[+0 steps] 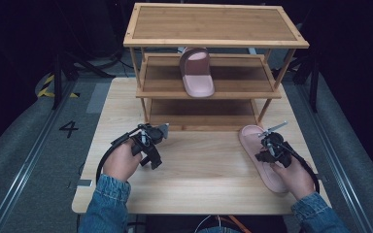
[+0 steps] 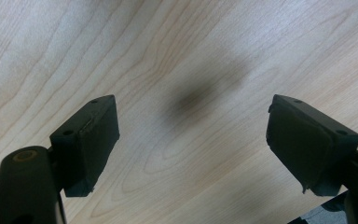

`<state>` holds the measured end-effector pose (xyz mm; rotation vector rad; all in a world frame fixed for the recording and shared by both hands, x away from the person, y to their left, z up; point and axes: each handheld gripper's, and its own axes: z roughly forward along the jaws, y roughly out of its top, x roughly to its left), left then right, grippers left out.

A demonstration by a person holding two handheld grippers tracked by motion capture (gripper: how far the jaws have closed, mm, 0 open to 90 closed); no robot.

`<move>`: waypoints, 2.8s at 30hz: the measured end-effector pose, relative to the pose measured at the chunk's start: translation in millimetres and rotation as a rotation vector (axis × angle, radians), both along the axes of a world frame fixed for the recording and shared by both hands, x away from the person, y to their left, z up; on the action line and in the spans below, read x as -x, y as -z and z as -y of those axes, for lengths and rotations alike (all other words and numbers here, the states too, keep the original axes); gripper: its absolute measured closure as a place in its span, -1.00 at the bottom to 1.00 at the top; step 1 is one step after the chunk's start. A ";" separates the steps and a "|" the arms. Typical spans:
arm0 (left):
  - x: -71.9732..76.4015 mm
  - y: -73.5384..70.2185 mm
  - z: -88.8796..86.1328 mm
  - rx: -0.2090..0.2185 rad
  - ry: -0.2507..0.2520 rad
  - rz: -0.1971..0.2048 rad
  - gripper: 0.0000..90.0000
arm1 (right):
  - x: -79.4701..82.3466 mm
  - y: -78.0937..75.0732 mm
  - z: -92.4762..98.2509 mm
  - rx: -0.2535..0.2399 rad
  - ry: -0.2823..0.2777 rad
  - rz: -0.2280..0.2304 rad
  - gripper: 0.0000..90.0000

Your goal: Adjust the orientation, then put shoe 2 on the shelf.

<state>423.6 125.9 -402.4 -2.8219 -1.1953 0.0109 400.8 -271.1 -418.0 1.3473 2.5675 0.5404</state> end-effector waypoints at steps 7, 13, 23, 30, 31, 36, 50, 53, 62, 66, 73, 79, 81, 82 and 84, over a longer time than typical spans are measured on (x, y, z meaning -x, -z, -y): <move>2.6 -1.4 -4.6 0.002 -0.012 0.002 -0.62 | 7.3 -13.5 -0.8 -0.024 -0.024 -0.007 0.88; 4.3 -1.0 -8.4 0.015 -0.021 0.002 -0.62 | 16.0 -37.1 -8.2 -0.041 -0.088 -0.016 0.89; 7.8 -1.4 -15.4 0.013 -0.034 0.004 -0.62 | 19.6 -103.6 -16.2 -0.058 -0.201 0.032 0.88; 8.1 -4.4 -17.2 0.016 -0.038 0.007 -0.61 | 14.1 -140.6 -15.7 -0.050 -0.215 0.070 0.88; 8.4 -5.8 -17.1 0.017 -0.038 0.009 -0.61 | 13.2 -145.0 -16.1 -0.045 -0.215 0.072 0.88; 8.6 -10.1 -19.2 0.027 -0.032 0.022 -0.62 | 7.6 -165.9 -19.3 -0.043 -0.232 0.087 0.88; 7.0 -10.5 -23.7 0.032 -0.029 0.022 -0.62 | -34.6 -198.1 -38.6 0.005 -0.206 0.120 0.88; 8.4 -10.9 -25.8 0.031 -0.042 0.027 -0.62 | -46.7 -201.0 -44.0 0.021 -0.196 0.128 0.87; 12.3 -10.2 -29.6 0.031 -0.047 0.023 -0.62 | -72.5 -203.0 -56.1 0.060 -0.195 0.175 0.85; 15.9 -9.9 -33.8 0.036 -0.060 0.025 -0.62 | -85.9 -198.6 -65.9 0.093 -0.229 0.209 0.85; 20.5 -10.0 -40.5 0.036 -0.083 0.026 -0.62 | -98.3 -193.8 -75.7 0.121 -0.233 0.266 0.84; 21.6 -12.4 -39.4 0.035 -0.072 0.034 -0.62 | -103.9 -191.1 -78.9 0.128 -0.223 0.285 0.83; 20.8 -11.7 -39.3 0.038 -0.070 0.026 -0.62 | -104.4 -190.1 -79.8 0.140 -0.228 0.304 0.83; 20.5 -10.9 -39.2 0.040 -0.069 0.025 -0.62 | -104.5 -189.6 -79.9 0.144 -0.229 0.312 0.83; 20.1 -10.2 -38.8 0.035 -0.070 0.024 -0.61 | -104.6 -187.6 -79.2 0.147 -0.222 0.328 0.83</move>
